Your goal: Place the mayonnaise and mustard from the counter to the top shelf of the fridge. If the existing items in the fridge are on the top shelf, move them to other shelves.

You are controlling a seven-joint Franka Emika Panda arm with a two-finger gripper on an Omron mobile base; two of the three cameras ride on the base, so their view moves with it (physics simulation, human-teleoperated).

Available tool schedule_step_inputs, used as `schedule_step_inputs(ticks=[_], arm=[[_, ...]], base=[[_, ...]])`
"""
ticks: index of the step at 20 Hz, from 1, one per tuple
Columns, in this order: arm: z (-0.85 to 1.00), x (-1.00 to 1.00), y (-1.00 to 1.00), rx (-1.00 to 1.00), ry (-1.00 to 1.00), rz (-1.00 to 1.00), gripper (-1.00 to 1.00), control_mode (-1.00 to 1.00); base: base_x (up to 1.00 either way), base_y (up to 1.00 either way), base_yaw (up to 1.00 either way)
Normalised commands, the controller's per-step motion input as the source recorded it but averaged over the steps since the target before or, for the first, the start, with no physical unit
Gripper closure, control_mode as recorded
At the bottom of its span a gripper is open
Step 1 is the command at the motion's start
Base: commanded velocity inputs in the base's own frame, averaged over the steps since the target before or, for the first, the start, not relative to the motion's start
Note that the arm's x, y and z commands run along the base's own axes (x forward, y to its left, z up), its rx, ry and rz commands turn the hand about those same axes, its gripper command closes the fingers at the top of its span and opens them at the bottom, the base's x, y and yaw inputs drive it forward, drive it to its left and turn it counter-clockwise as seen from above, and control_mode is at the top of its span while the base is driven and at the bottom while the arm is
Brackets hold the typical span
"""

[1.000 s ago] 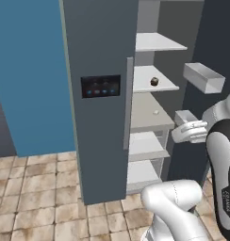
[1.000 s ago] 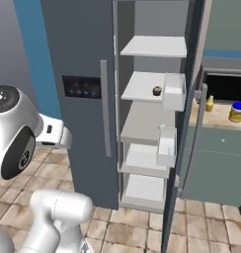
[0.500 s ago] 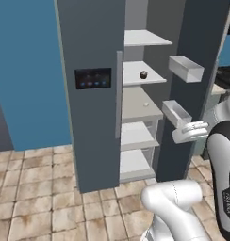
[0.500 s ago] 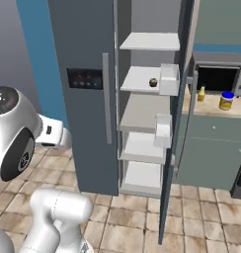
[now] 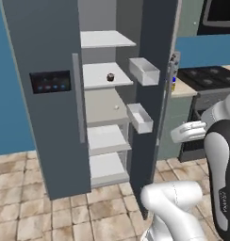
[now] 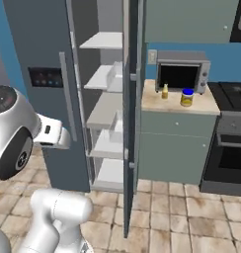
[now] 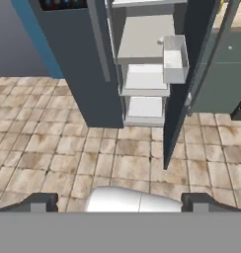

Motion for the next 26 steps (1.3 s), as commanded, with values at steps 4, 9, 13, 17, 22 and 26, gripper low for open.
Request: schedule_step_inputs(ticks=[4,9,13,17,22,26], arm=[[0.00,0.00,0.00,0.00,0.00,0.00,-1.00,1.00],[0.00,0.00,0.00,0.00,0.00,0.00,-1.00,1.00],[0.00,0.00,0.00,0.00,0.00,0.00,-1.00,1.00],[0.00,0.00,0.00,0.00,0.00,0.00,-1.00,1.00],[0.00,0.00,0.00,0.00,0.00,0.00,-1.00,1.00],[0.00,0.00,0.00,0.00,0.00,0.00,-1.00,1.00]], base=[[0.00,-1.00,0.00],[0.10,-1.00,0.00],[0.37,-1.00,0.00],[0.66,-0.96,0.00],[0.88,-0.46,0.00],[0.88,-0.03,0.00]])
